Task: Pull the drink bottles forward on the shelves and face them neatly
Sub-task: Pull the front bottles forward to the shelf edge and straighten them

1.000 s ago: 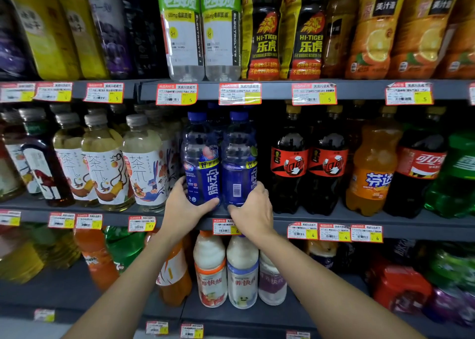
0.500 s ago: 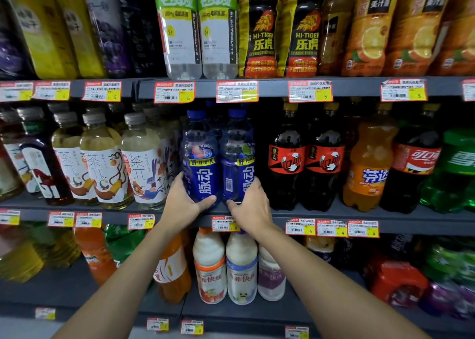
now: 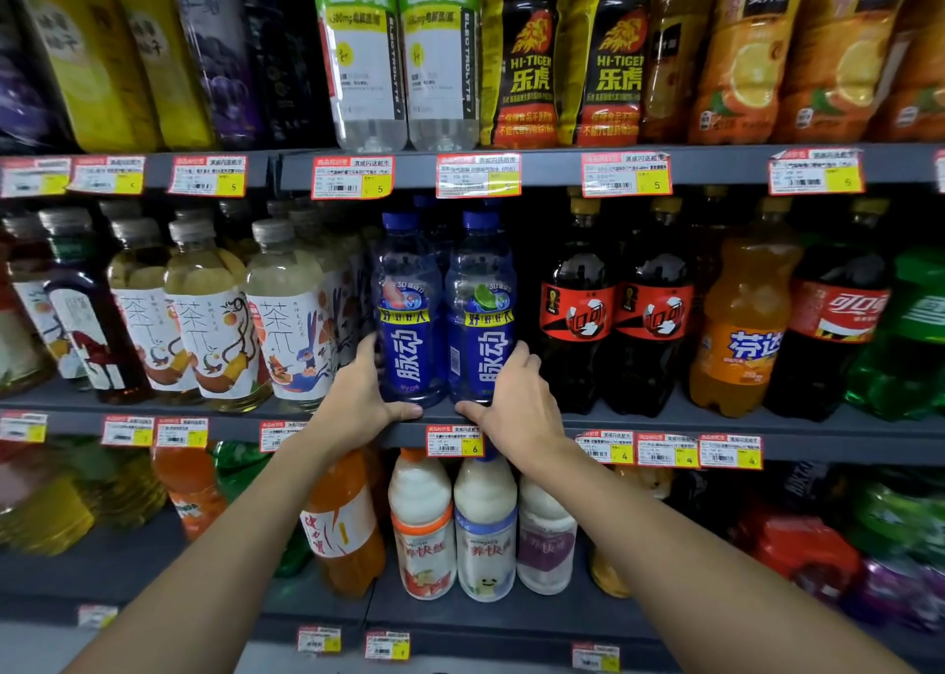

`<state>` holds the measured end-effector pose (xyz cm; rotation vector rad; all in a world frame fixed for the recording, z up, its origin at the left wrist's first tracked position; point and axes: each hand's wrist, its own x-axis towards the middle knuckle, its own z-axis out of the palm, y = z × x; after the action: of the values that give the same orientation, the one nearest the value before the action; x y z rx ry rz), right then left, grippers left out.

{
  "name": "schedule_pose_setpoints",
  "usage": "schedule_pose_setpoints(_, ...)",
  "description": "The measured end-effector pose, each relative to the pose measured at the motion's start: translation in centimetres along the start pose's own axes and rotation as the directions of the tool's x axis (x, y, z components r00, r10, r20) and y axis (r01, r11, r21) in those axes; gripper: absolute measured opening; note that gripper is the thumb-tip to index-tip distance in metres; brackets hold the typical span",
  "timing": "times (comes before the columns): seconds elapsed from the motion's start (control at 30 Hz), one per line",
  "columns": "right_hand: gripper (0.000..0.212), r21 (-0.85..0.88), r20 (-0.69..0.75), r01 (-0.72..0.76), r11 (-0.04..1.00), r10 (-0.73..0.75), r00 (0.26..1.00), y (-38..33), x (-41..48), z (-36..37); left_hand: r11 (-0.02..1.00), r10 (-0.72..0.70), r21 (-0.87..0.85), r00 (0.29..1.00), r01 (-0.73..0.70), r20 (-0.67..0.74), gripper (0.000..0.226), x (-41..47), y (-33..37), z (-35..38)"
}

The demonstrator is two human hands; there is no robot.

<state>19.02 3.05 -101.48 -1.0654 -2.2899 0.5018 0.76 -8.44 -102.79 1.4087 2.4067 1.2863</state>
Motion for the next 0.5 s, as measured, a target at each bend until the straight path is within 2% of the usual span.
schedule_pose_setpoints(0.13,0.077,-0.045,-0.037,0.014,0.999,-0.016,0.999,0.1,-0.4,0.5,1.0,-0.007,0.0,0.999,0.007,-0.032,0.119,0.2,-0.1,0.2)
schedule_pose_setpoints(0.23,0.073,-0.027,-0.071,0.026,0.999,-0.028,0.997,0.3,-0.8,0.8,1.0,-0.005,-0.008,0.999,0.005,-0.042,0.116,0.1,-0.4,0.5)
schedule_pose_setpoints(0.5,0.067,-0.018,0.021,0.113,0.993,-0.112,0.993,1.5,-0.5,0.0,1.0,0.017,0.021,0.999,-0.016,-0.037,0.118,0.5,-0.8,0.0)
